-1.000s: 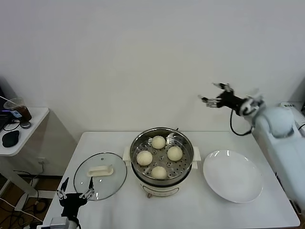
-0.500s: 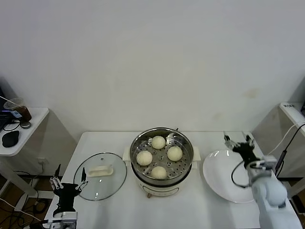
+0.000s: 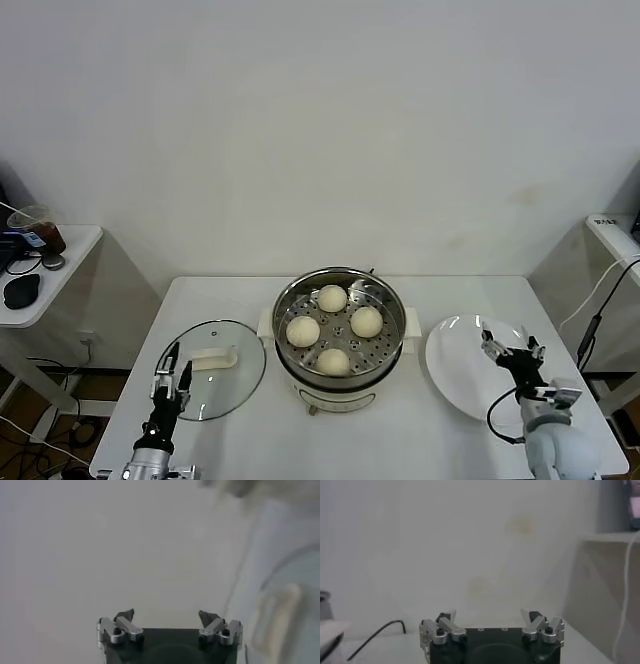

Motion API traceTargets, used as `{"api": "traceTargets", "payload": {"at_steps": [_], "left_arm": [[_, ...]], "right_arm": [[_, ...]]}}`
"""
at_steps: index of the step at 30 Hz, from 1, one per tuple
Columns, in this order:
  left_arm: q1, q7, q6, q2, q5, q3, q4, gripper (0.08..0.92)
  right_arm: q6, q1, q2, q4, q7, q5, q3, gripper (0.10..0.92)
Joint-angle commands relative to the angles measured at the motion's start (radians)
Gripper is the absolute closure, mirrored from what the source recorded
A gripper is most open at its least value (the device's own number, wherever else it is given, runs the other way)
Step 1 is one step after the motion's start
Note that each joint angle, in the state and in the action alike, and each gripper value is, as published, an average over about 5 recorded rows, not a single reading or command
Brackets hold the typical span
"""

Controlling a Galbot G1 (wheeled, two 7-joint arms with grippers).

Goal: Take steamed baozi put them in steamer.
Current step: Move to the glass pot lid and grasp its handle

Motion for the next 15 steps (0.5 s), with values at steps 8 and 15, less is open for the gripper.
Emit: {"api": "traceTargets", "payload": {"at_steps": [8,15], "left_arm": [[-0.16,0.284,0.221,0.034,0.042,0.123,0.077,0.177],[-0.218,0.289,0.257,0.02,-0.003,0.152,0.147,0.177]], "right_arm": [[0.026,-0.014,0.037,-0.031,0.031,-0.029,-0.006,0.203],[0.049,-0.006,0.038,-0.057,0.041,-0.052,-0.011,0.203]]}}
